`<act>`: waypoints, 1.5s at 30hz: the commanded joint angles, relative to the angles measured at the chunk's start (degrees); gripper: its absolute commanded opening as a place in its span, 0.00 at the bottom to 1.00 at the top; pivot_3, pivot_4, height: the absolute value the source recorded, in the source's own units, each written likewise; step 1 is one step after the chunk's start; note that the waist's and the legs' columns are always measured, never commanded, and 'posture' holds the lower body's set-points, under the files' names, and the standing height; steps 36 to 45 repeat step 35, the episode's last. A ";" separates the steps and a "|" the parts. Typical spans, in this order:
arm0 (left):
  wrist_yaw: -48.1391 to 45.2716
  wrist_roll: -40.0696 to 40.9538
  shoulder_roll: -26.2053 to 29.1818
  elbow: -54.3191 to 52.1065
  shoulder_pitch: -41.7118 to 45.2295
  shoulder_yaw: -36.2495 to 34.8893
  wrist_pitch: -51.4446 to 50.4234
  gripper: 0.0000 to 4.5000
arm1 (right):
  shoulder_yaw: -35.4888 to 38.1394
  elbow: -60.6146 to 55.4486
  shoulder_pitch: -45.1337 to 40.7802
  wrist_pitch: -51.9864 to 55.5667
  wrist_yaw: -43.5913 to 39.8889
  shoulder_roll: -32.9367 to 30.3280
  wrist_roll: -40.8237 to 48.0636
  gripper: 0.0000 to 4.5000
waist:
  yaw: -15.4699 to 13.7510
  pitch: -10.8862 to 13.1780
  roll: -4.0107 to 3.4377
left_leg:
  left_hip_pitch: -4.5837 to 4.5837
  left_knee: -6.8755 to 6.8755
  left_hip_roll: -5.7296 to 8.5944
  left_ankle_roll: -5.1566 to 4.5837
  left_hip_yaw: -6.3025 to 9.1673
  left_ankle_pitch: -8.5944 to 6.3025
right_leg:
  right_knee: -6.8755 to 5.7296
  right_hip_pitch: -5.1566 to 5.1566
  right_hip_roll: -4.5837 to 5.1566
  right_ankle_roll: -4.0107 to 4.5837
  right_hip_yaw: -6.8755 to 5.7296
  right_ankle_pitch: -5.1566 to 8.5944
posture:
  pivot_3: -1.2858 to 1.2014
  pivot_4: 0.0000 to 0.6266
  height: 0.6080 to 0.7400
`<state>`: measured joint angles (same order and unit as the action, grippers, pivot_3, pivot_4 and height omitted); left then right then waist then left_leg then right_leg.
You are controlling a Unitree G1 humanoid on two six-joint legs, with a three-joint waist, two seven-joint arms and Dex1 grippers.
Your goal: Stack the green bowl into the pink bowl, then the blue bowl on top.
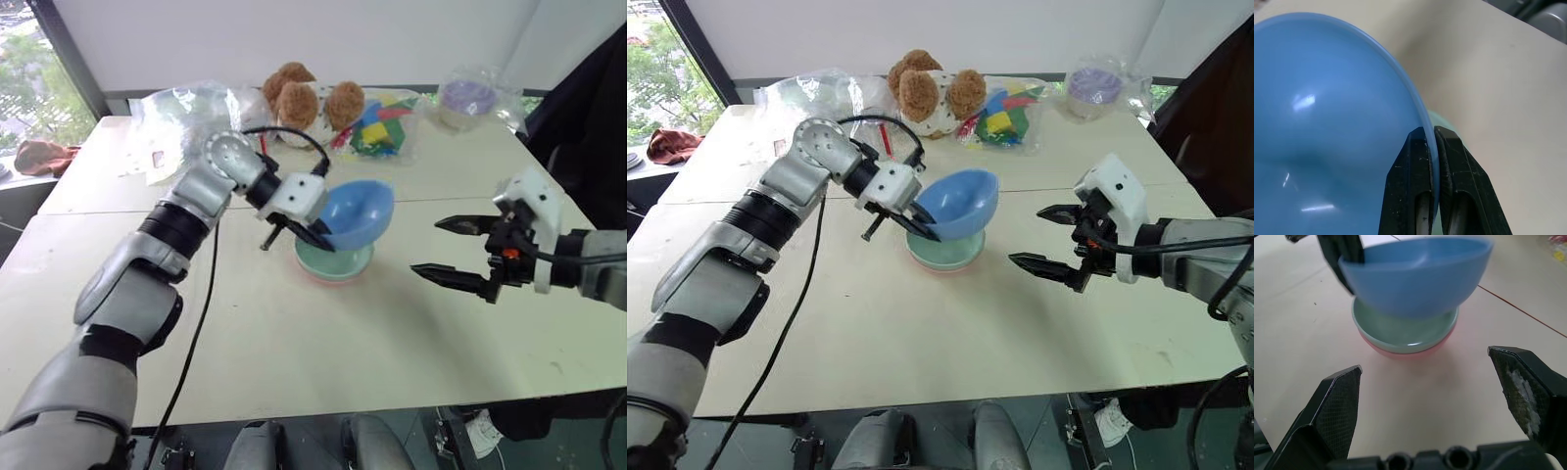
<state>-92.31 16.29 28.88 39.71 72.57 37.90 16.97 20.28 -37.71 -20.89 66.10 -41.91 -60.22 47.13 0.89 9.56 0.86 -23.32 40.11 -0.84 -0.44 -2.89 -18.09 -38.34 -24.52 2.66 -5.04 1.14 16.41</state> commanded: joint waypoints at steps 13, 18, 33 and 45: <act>-0.19 0.43 -2.56 11.68 6.18 -3.05 4.37 0.99 | 3.41 -3.15 1.54 0.23 5.11 -0.47 4.39 1.00 | -0.38 0.04 0.06 | -0.14 0.02 0.07 -0.01 0.01 -0.01 | 0.20 0.00 0.04 0.00 -0.05 0.00 | 0.52 0.24 1.00; 0.33 1.52 0.69 8.36 5.61 -13.97 -4.01 0.99 | -0.15 -1.06 -0.14 -2.26 3.83 -1.09 3.21 1.00 | 0.20 0.03 0.04 | -0.10 0.00 0.04 -0.02 0.02 -0.01 | 0.18 -0.01 -0.02 -0.01 -0.05 0.00 | 0.52 0.24 1.00; 16.91 17.96 25.55 -44.93 -37.03 -43.25 -52.65 0.99 | -11.31 8.71 -5.72 -11.50 -5.49 -3.20 -4.29 1.00 | -0.14 0.00 0.00 | -0.09 0.05 0.00 0.03 0.06 0.02 | 0.15 0.05 0.24 -0.01 -0.05 0.00 | 0.52 0.24 1.00; 18.49 19.27 26.75 -48.40 -41.98 -45.97 -54.74 0.99 | -11.71 9.71 -6.68 -11.78 -6.67 -3.46 -4.65 1.00 | -0.18 0.00 0.00 | -0.08 0.05 0.00 0.05 0.07 0.03 | 0.15 0.05 0.25 -0.01 -0.07 0.00 | 0.52 0.24 1.00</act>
